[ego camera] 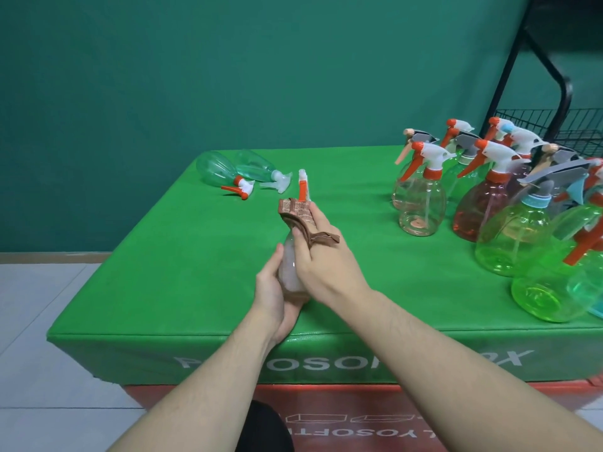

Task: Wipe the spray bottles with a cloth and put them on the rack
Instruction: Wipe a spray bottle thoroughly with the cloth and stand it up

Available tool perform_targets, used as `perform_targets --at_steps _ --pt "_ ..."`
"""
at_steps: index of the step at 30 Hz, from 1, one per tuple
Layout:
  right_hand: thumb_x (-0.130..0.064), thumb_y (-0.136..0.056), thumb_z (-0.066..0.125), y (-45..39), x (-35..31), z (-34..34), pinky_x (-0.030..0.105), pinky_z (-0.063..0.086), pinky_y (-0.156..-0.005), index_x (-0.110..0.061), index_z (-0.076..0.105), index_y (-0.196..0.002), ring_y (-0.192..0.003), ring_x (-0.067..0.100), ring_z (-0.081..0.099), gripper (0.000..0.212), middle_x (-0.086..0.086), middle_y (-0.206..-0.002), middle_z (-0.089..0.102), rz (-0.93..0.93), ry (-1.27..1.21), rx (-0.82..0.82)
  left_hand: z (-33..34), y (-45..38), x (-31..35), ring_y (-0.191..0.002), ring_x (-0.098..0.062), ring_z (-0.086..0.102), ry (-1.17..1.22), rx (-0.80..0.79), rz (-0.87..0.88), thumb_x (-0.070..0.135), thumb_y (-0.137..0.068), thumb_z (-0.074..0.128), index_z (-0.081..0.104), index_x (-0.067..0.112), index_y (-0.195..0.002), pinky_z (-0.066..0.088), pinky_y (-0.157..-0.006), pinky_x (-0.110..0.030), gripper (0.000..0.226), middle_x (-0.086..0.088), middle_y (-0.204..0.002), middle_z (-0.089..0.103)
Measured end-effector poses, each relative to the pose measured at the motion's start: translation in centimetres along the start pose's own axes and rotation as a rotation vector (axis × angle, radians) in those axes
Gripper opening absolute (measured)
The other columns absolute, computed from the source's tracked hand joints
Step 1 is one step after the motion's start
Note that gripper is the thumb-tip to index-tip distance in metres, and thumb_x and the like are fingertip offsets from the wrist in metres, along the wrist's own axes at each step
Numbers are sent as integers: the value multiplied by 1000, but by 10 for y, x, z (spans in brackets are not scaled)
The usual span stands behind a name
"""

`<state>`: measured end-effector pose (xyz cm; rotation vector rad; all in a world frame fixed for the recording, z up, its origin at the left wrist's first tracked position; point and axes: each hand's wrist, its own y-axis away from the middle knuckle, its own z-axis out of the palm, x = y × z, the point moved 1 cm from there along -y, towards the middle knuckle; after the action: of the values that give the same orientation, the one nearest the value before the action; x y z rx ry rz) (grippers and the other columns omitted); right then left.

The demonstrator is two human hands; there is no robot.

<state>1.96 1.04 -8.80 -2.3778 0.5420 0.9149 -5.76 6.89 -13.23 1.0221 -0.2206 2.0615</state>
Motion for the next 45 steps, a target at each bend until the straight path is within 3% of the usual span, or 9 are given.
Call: perform_targets --at_steps 8,16,19,22,26,29,33,40,45 --pt "-36 -98 31 35 8 5 46 21 -124 -21 40 -155 -154 21 21 59 1 -165 29 -240 115 26 3 -1 -2 -131 -27 61 76 -20 67 48 -108 35 61 9 -139 41 -115 -42 56 -14 -140 64" --pt "-39 -101 27 77 19 10 54 10 -125 -32 21 -161 -157 16 -8 61 -9 -170 3 -245 135 -22 -5 -9 -8 -130 -43 59 36 58 70 65 -68 86 38 6 -154 50 -108 -55 115 -27 -141 58" --pt "-38 -103 30 87 26 10 55 10 -125 -33 18 -162 -157 16 -9 60 -9 -170 -1 -267 149 -26 -2 -5 -4 -117 -42 67 -12 71 123 56 -74 85 45 15 -144 47 -109 -60 91 -24 -128 67" --pt "-38 -103 30 90 28 8 55 10 -126 -36 17 -161 -157 14 -8 60 -12 -170 -2 -256 134 -15 1 -5 -5 -94 -32 73 -41 63 152 33 -98 63 49 18 -133 50 -106 -57 40 -15 -106 75" --pt "-39 -102 29 84 27 8 54 10 -126 -37 19 -161 -157 14 -8 59 -12 -170 0 -249 87 -7 -4 -6 -5 -124 -47 61 -20 13 119 34 -93 73 45 10 -146 41 -114 -61 65 -26 -131 66" --pt "-41 -102 27 71 26 6 49 9 -127 -39 20 -159 -157 14 -7 58 -10 -170 3 -226 42 22 -2 -5 -5 -130 -37 60 -76 -43 132 48 -71 87 49 5 -147 44 -115 -51 95 -23 -138 63" --pt "-45 -100 24 40 17 -2 33 4 -128 -32 28 -159 -157 13 -1 60 -7 -170 11 -150 0 56 2 -4 -7 -128 -23 63 -112 -109 137 43 -87 67 55 9 -144 53 -100 -33 67 -10 -138 66" --pt "-30 -109 37 2 3 -20 29 27 -120 -24 35 -155 -146 17 37 47 0 -160 39 65 -135 -10 0 -8 -7 -120 -27 65 -126 -30 67 40 -100 51 53 16 -147 59 -79 -36 52 -12 -134 68" --pt "-28 -107 38 11 0 -8 22 25 -119 -25 41 -152 -143 17 40 45 -2 -158 41 -5 -89 46 -1 -6 -7 -122 -24 66 -77 -26 59 39 -108 39 57 18 -144 58 -90 -36 45 -9 -132 70"
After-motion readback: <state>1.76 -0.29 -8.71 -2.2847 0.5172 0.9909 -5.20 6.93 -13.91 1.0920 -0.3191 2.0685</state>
